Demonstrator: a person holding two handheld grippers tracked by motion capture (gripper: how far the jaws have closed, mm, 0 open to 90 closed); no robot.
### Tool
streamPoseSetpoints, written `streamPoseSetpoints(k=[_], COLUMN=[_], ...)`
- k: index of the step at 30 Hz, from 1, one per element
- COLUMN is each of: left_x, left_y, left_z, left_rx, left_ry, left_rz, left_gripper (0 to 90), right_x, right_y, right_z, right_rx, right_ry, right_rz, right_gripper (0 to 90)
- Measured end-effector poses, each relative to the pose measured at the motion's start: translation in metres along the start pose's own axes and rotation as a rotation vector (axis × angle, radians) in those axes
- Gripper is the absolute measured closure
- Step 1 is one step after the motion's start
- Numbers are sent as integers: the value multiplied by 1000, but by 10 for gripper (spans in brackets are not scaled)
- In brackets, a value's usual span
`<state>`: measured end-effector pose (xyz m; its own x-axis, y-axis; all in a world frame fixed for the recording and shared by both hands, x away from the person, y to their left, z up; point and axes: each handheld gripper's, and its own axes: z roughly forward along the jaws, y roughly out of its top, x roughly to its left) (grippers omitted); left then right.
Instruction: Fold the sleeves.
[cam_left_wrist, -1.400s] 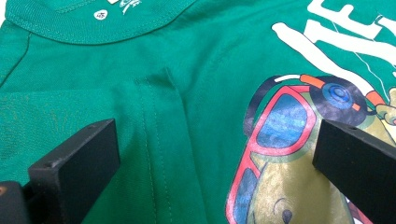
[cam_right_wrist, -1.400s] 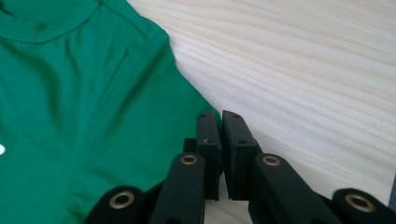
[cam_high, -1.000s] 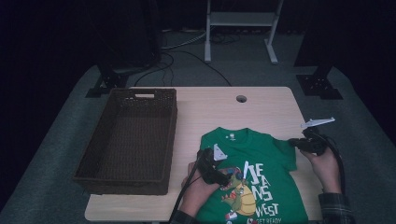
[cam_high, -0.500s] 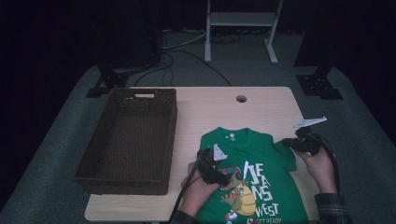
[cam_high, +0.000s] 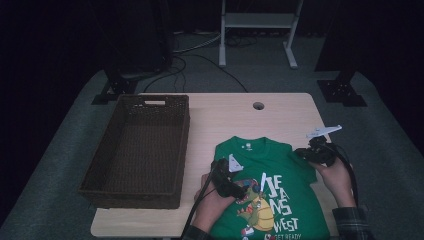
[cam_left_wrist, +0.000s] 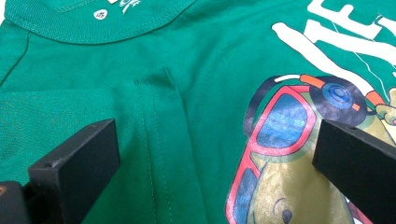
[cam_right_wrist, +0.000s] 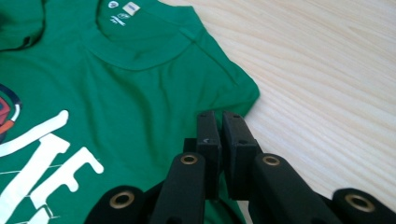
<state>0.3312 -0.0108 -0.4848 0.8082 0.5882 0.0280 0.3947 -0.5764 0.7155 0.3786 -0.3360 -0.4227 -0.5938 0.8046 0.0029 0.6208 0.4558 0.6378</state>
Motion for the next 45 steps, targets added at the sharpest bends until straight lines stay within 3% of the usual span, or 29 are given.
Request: streamPoseSetpoints(k=[14,34,45], left_x=[0,0,0], left_y=[0,0,0], left_z=[0,0,0], left_rx=[0,0,0], left_ry=[0,0,0], left_rz=[0,0,0], left_gripper=[0,0,0], right_x=[16,27,30], right_y=[8,14,14], right_z=[9,17,28], right_rx=[-18,-16,-22], right_ry=[37,50,66], right_rz=[-55,-85,-77], right_gripper=[864,864,864])
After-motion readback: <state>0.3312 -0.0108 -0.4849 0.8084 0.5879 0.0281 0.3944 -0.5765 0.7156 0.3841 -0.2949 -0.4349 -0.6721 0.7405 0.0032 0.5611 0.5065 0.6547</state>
